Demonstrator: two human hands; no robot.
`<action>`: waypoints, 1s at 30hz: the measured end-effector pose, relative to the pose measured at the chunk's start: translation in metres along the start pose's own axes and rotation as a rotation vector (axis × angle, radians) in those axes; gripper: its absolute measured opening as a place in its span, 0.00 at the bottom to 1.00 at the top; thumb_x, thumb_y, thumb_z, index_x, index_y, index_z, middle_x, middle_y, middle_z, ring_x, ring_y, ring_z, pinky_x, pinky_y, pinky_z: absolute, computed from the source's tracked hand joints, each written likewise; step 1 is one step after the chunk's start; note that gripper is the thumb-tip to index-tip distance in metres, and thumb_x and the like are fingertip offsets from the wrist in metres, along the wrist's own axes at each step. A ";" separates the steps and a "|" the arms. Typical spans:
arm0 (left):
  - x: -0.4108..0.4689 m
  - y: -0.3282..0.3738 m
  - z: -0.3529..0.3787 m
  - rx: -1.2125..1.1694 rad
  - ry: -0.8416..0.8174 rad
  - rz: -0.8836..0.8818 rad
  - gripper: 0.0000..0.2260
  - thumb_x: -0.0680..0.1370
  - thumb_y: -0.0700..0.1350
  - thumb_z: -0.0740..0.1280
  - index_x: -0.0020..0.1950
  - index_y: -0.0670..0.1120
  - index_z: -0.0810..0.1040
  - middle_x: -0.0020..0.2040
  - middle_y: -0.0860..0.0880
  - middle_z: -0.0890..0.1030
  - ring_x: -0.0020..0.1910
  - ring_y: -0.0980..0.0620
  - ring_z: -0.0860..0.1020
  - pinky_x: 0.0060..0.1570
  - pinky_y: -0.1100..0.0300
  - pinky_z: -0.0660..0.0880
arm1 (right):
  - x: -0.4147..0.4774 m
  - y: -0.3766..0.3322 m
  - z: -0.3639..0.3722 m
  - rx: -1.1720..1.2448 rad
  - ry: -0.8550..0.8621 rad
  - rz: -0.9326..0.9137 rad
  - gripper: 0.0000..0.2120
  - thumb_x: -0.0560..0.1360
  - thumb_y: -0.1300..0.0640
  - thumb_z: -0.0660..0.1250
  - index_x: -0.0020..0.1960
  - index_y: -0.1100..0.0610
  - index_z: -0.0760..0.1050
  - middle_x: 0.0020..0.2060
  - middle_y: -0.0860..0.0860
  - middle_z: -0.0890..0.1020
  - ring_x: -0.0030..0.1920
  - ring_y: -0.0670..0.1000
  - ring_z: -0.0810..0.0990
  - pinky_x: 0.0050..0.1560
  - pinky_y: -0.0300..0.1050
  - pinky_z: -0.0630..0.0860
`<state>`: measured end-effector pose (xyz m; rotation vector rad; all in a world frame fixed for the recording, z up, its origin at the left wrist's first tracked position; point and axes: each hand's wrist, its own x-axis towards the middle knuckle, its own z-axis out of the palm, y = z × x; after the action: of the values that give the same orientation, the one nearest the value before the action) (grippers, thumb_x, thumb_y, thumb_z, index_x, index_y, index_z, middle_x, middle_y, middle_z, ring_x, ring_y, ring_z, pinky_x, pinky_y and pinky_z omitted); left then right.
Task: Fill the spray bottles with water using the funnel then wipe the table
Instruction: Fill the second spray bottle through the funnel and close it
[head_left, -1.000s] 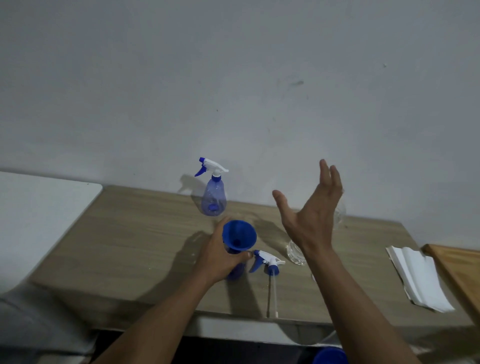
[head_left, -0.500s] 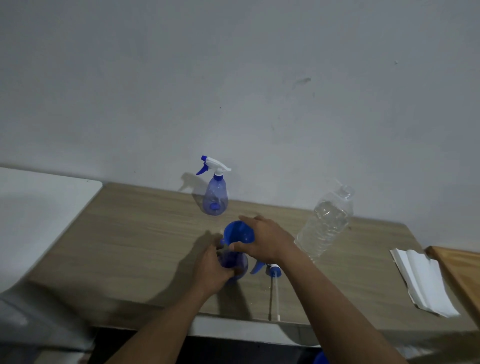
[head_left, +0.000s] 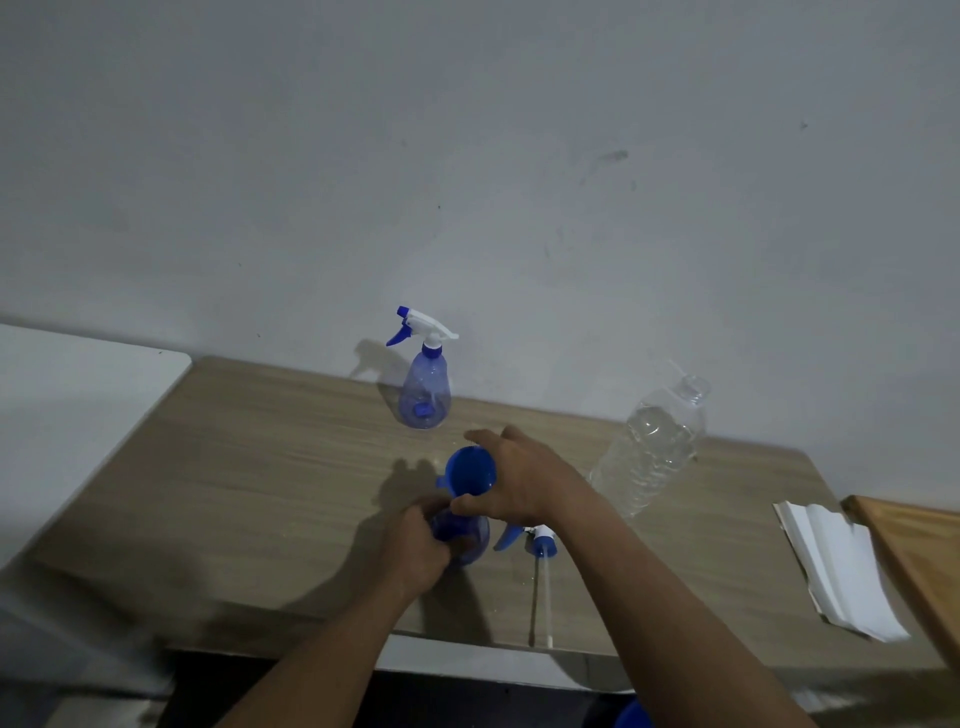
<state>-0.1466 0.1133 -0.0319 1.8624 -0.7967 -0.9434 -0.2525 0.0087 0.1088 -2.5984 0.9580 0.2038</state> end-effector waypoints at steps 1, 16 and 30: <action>0.000 0.000 0.001 -0.004 0.003 0.002 0.21 0.66 0.40 0.79 0.50 0.59 0.78 0.49 0.58 0.82 0.51 0.58 0.79 0.44 0.65 0.74 | 0.000 0.001 -0.004 0.011 -0.008 -0.001 0.42 0.67 0.34 0.72 0.77 0.41 0.61 0.63 0.49 0.71 0.59 0.56 0.78 0.59 0.53 0.77; 0.012 -0.022 0.004 0.025 0.047 0.191 0.21 0.59 0.57 0.76 0.50 0.53 0.82 0.47 0.54 0.83 0.46 0.55 0.81 0.49 0.51 0.79 | 0.041 0.071 -0.006 0.620 0.158 0.189 0.31 0.68 0.55 0.78 0.63 0.54 0.64 0.52 0.53 0.76 0.49 0.53 0.79 0.43 0.44 0.75; 0.010 -0.022 0.004 -0.001 0.065 0.197 0.20 0.64 0.47 0.80 0.54 0.57 0.81 0.50 0.57 0.82 0.50 0.59 0.80 0.51 0.58 0.77 | 0.085 0.108 0.097 0.554 0.189 0.270 0.33 0.68 0.53 0.79 0.68 0.53 0.68 0.58 0.50 0.77 0.58 0.55 0.79 0.58 0.52 0.77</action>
<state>-0.1413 0.1122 -0.0557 1.7678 -0.9203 -0.7558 -0.2592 -0.0809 -0.0332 -2.0043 1.2255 -0.2179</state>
